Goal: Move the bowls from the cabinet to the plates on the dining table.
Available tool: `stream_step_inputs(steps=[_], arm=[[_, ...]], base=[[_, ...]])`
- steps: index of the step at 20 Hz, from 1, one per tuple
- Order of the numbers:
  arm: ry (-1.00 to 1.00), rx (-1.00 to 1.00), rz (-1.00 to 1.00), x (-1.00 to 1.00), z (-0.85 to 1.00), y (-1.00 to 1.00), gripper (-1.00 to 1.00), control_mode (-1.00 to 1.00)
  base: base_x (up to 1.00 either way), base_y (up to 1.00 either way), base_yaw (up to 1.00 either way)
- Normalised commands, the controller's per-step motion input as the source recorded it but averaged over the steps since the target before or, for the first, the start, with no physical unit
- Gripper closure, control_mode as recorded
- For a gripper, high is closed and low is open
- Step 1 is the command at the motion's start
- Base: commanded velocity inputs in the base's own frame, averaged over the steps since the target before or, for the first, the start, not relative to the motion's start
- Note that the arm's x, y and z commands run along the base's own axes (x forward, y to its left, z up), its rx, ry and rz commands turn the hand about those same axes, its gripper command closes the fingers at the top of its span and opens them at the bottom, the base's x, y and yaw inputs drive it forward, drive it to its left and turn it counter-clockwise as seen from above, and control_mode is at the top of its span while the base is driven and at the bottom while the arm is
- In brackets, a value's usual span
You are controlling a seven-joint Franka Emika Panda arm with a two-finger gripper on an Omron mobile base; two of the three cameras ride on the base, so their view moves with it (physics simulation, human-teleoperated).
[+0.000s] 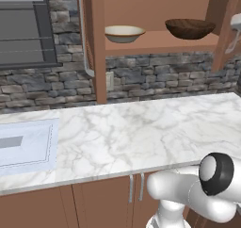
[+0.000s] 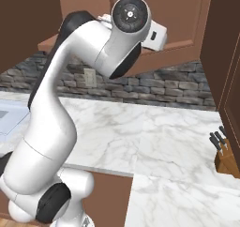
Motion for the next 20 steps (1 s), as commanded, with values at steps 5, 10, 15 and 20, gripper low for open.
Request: stream_step_inputs(steps=[5, 10, 15, 20], arm=[[0.00, -0.02, 0.00, -0.64, 0.00, -0.60, 1.00, -1.00], [0.00, 0.00, 0.00, -0.11, 0.00, -0.16, 1.00, -1.00], [0.00, 0.00, -0.01, -0.05, -0.01, 0.00, -1.00, -1.00], [-0.09, -0.03, -0.01, -0.78, 0.21, 0.17, -1.00, -1.00]], base=[[0.00, 0.00, 0.00], [0.00, 0.00, 0.00], [0.00, 0.00, 0.00], [0.00, 0.00, 0.00]])
